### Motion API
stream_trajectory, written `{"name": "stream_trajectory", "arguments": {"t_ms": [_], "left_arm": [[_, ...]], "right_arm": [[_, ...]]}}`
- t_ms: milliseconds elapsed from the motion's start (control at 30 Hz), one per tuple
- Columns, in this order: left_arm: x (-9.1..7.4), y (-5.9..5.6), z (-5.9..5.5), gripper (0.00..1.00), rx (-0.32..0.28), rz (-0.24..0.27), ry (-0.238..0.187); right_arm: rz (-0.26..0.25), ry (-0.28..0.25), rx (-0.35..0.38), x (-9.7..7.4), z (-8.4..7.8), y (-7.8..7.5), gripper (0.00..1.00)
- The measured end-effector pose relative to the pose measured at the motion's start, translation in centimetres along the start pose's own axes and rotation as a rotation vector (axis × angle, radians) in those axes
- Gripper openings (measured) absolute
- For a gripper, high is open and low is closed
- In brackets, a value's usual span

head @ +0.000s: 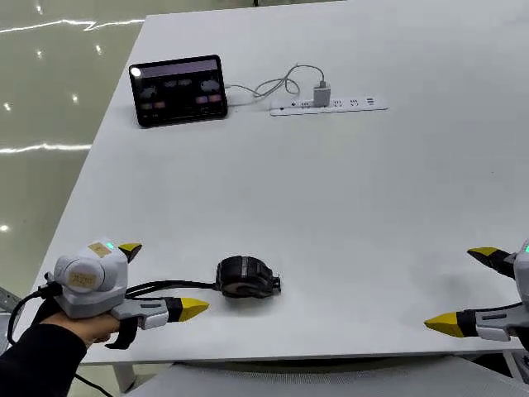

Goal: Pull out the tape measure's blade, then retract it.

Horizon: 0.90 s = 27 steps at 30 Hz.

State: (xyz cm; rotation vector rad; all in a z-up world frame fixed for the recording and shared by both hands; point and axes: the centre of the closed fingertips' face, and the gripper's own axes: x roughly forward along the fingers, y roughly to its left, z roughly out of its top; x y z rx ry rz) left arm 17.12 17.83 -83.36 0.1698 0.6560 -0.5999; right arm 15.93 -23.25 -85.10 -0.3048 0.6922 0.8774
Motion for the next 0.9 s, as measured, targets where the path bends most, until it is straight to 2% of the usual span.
{"name": "stream_trajectory", "arguments": {"t_ms": [100,233,300,900], "left_arm": [[-0.3,-0.1,0.0,1.00,-0.006,-0.006,-0.004],[-0.3,-0.4,-0.3,1.00,-0.019,-0.017,-0.001],[-0.2,-0.3,-0.8,1.00,-0.013,-0.013,0.015],[-0.1,-0.6,-0.7,1.00,-0.037,-0.041,0.012]], "right_arm": [[-0.026,0.000,-0.002,-0.7,-0.3,-0.6,1.00],[-0.032,0.026,0.026,-1.1,-1.6,-1.2,1.00],[-0.031,0.023,0.024,-1.2,-1.5,-1.1,1.00],[-0.034,0.012,0.021,-1.4,-1.2,-0.7,1.00]]}}
